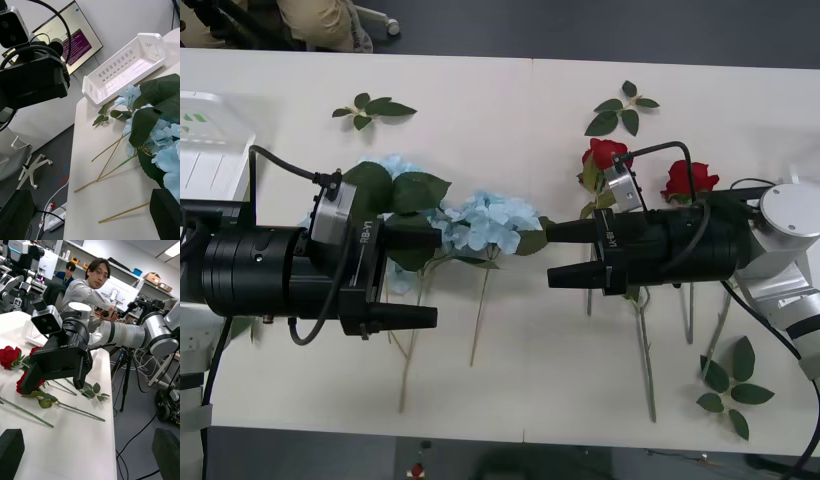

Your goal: Put the red flowers into the right box and the blue flowers into the left box

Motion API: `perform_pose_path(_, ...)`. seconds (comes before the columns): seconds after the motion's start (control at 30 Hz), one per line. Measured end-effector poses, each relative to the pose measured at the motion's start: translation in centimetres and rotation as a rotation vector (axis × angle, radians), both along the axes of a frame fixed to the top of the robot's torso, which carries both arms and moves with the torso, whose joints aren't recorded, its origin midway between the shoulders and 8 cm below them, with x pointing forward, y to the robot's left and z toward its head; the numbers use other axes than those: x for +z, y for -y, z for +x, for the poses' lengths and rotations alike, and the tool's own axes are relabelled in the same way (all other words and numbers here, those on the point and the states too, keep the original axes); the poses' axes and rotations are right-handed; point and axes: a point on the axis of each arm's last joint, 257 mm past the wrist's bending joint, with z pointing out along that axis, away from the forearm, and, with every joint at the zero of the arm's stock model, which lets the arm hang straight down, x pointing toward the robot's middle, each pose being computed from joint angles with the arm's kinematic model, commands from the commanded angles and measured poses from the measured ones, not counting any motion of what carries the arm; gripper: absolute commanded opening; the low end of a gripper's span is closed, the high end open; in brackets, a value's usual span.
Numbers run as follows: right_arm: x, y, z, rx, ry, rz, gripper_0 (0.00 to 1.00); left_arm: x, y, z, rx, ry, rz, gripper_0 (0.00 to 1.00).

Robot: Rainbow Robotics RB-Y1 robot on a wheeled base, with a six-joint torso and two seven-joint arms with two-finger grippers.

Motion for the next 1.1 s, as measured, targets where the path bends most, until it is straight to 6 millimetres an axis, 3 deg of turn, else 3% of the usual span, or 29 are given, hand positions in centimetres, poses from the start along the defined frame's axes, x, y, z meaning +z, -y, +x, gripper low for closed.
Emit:
perform_pose_path(0.1,0.00,0.00,0.00,0.000,0.000,0.000,1.00,0.00,0.00,0.00,0.000,0.000,0.000,1.00)
perform_pose_path(1.1,0.00,0.00,0.00,0.000,0.000,0.000,1.00,0.00,0.00,0.00,0.000,0.000,0.000,1.00)
